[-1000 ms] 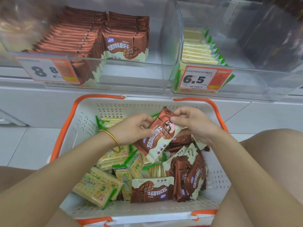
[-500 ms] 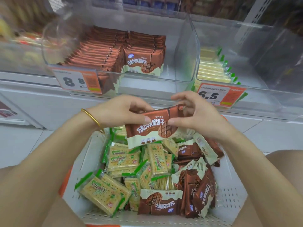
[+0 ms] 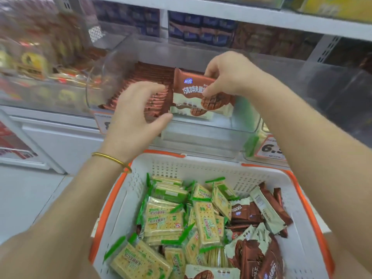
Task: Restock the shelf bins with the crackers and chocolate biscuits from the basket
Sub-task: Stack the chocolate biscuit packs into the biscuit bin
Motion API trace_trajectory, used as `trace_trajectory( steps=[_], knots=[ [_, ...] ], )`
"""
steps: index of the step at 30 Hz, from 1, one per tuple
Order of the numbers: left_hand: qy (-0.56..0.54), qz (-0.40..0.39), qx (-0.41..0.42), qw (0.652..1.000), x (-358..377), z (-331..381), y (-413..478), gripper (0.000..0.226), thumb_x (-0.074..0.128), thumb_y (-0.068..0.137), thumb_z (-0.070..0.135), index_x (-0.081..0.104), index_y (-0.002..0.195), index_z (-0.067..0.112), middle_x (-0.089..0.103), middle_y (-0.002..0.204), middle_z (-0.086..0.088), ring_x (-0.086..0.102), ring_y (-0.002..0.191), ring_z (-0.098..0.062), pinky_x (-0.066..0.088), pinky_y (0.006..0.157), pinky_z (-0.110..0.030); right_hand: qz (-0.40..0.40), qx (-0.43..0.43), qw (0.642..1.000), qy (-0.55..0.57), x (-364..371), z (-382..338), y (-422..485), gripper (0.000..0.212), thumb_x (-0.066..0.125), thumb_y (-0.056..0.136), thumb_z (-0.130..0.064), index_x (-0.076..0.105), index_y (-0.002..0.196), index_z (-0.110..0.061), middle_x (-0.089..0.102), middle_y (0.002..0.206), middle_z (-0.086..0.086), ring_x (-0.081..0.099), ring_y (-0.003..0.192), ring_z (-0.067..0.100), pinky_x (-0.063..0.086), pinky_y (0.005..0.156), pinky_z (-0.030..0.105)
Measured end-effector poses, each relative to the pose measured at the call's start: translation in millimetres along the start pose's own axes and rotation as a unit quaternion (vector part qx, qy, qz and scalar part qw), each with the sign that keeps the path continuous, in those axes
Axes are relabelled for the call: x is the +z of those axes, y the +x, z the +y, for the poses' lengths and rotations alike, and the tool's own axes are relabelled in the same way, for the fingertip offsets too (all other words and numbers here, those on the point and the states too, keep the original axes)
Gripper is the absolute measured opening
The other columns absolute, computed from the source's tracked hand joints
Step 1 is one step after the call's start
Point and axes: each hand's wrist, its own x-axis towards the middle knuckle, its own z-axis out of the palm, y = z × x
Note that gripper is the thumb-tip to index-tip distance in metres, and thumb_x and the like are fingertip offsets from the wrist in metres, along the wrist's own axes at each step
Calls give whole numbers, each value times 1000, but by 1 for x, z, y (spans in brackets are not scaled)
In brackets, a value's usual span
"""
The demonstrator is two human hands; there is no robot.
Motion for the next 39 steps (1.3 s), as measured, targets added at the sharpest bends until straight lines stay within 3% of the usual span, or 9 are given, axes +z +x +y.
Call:
trace_trajectory(
  steps=[4,14,22,25,29,32,34,36,39],
  knots=[
    [121,-89,57,987,22,-2,-11,46,51,78,40,61,116,16,61,117,-2,51,116,-24,27,110,-51,-23,35,994,-103,45,12,32,29,75,77,-23,65,103,-21,62,110,2,57,97,25,43,73,30],
    [146,-89,71,983,31,2,-11,33,63,75,28,65,107,18,62,110,0,51,113,-23,17,110,-50,36,37,982,-180,82,20,52,57,76,79,-30,45,122,-7,45,126,14,43,117,33,43,81,42],
    [161,-101,89,978,31,2,-11,41,73,72,26,64,110,16,61,112,-1,51,116,-26,16,110,-55,69,55,969,-229,82,21,58,75,78,72,-44,41,127,-9,47,131,13,42,123,32,39,93,44],
    [167,-75,125,975,29,10,-16,41,64,74,30,63,112,16,60,116,-1,50,113,-26,22,109,-51,71,68,977,-189,73,17,48,71,77,74,-44,43,126,-10,46,129,12,43,121,33,40,91,44],
    [144,-37,211,966,37,39,-35,27,64,78,26,68,101,12,64,104,-3,55,94,-28,36,84,-40,151,2,988,-31,46,4,-4,27,68,82,-26,49,100,-19,50,107,5,54,98,27,44,80,38],
    [132,-134,247,950,55,47,-58,18,55,82,24,68,87,12,64,87,-3,55,81,-27,35,68,-35,177,-31,977,114,34,4,-76,22,67,81,-20,45,81,-27,51,80,-8,50,70,7,43,69,29],
    [143,-224,228,937,70,40,-71,20,50,81,24,67,80,13,62,78,-2,56,76,-27,43,65,-34,139,-27,972,189,46,15,-119,25,66,83,-15,46,76,-29,51,70,-11,50,61,3,41,61,19],
    [156,-298,202,920,83,34,-79,14,56,78,19,69,81,12,62,76,-5,58,76,-29,51,65,-39,60,14,980,189,81,37,-144,20,64,85,-13,51,78,-26,53,68,-9,52,59,3,45,62,23],
    [183,-383,147,894,95,36,-85,22,57,88,20,66,108,17,64,98,-4,54,99,-26,47,83,-38,-116,122,975,148,154,73,-160,9,62,89,-21,54,86,-19,54,73,-6,58,72,18,49,68,33]
  ],
)
